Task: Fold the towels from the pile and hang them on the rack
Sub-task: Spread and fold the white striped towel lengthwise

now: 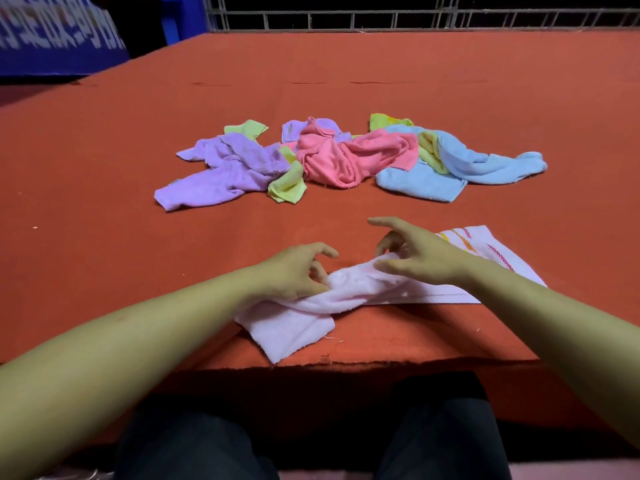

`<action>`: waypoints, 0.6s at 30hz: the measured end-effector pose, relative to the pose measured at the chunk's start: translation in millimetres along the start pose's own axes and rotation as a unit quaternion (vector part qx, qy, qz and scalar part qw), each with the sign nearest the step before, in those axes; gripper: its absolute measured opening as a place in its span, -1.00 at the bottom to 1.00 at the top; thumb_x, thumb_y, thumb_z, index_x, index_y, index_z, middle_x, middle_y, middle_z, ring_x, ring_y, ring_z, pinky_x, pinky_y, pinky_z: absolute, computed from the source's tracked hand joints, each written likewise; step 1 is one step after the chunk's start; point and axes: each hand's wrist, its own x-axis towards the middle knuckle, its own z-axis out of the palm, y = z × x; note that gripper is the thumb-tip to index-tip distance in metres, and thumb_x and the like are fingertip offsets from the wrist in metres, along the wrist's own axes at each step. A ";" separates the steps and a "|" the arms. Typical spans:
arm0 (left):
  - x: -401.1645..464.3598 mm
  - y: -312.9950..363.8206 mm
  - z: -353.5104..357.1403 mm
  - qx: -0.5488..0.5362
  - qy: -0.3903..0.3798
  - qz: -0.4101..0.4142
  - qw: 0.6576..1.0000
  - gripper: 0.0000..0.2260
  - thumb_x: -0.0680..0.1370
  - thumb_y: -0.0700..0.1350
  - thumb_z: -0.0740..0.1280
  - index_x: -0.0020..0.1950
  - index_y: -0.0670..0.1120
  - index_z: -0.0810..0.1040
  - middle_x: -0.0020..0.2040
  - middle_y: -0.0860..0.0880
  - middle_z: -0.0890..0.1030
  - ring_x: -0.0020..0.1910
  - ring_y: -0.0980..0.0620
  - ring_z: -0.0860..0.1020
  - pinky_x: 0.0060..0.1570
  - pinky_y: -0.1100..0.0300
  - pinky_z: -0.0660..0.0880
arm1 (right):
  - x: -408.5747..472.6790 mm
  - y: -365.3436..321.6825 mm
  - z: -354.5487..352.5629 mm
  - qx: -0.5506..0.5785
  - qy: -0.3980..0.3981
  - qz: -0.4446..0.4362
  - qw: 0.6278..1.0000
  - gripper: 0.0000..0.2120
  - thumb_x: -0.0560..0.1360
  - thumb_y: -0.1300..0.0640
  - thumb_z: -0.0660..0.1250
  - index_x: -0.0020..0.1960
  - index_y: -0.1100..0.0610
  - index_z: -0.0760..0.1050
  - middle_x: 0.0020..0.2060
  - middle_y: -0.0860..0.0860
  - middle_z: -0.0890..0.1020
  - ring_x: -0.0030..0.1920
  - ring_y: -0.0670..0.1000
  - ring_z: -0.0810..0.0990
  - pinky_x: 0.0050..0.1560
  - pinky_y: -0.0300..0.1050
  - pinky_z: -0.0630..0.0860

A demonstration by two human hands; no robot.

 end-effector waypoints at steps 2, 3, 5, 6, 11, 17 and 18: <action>-0.6 8.5 1.8 0.009 0.057 0.026 0.998 -0.52 0.44 -0.20 0.44 0.32 0.05 0.42 -0.24 0.13 0.63 -0.37 0.22 0.49 -0.25 0.35 0.40 | 4.9 -9.5 6.8 -0.016 -0.003 -0.003 1.000 -0.31 0.48 0.02 0.46 0.50 0.00 0.22 -0.10 -0.15 0.67 -0.18 -0.15 0.56 -0.05 -0.32 0.44; -0.9 12.9 -0.3 0.001 0.082 0.034 0.996 -0.53 0.45 -0.21 0.42 0.32 0.05 0.43 -0.27 0.14 0.60 -0.37 0.20 0.49 -0.25 0.35 0.41 | 7.9 -13.9 10.1 -0.037 -0.001 -0.006 0.999 -0.30 0.48 -0.04 0.45 0.51 0.01 0.20 -0.09 -0.17 0.67 -0.21 -0.16 0.56 -0.08 -0.34 0.42; -0.6 17.2 -6.8 -0.002 0.104 0.044 0.994 -0.53 0.47 -0.22 0.40 0.34 0.04 0.41 -0.19 0.14 0.57 -0.28 0.18 0.51 -0.18 0.33 0.42 | 13.7 -20.1 15.9 -0.078 -0.001 -0.002 0.997 -0.28 0.49 -0.08 0.43 0.53 0.04 0.18 -0.01 -0.16 0.65 -0.20 -0.17 0.57 -0.09 -0.32 0.41; 0.0 16.8 -9.5 0.010 0.098 0.040 0.994 -0.50 0.47 -0.22 0.41 0.37 0.03 0.39 -0.07 0.11 0.57 -0.18 0.17 0.53 -0.12 0.33 0.42 | 16.3 -21.9 19.1 -0.094 -0.014 0.004 0.995 -0.26 0.49 -0.06 0.43 0.54 0.05 0.17 0.06 -0.11 0.64 -0.13 -0.11 0.60 -0.04 -0.26 0.42; -1.4 5.9 -6.6 0.034 0.026 -0.030 0.999 -0.41 0.46 -0.08 0.48 0.44 0.05 0.33 0.34 0.06 0.47 -0.08 0.26 0.51 -0.06 0.40 0.40 | 22.0 -23.8 29.9 -0.129 -0.096 0.041 0.986 -0.20 0.43 0.00 0.50 0.54 0.03 0.15 0.20 0.04 0.61 0.13 0.03 0.58 0.01 -0.24 0.35; -5.3 16.4 -0.3 -0.048 -0.037 -0.017 0.998 -0.20 0.41 -0.15 0.53 0.53 0.04 0.16 0.29 0.10 0.54 -0.01 0.32 0.54 -0.07 0.45 0.43 | 10.4 -35.2 10.8 0.008 -0.096 0.023 0.995 -0.28 0.41 0.23 0.52 0.48 0.03 0.27 -0.28 -0.06 0.49 -0.38 -0.21 0.40 -0.27 -0.38 0.34; -4.9 19.9 0.4 -0.049 -0.033 0.000 0.998 -0.19 0.41 -0.17 0.52 0.54 0.05 0.15 0.26 0.13 0.57 0.03 0.36 0.53 -0.05 0.48 0.41 | 7.3 -37.7 6.9 0.025 -0.083 0.014 0.996 -0.27 0.41 0.28 0.51 0.48 0.03 0.27 -0.31 -0.05 0.45 -0.39 -0.20 0.37 -0.29 -0.38 0.32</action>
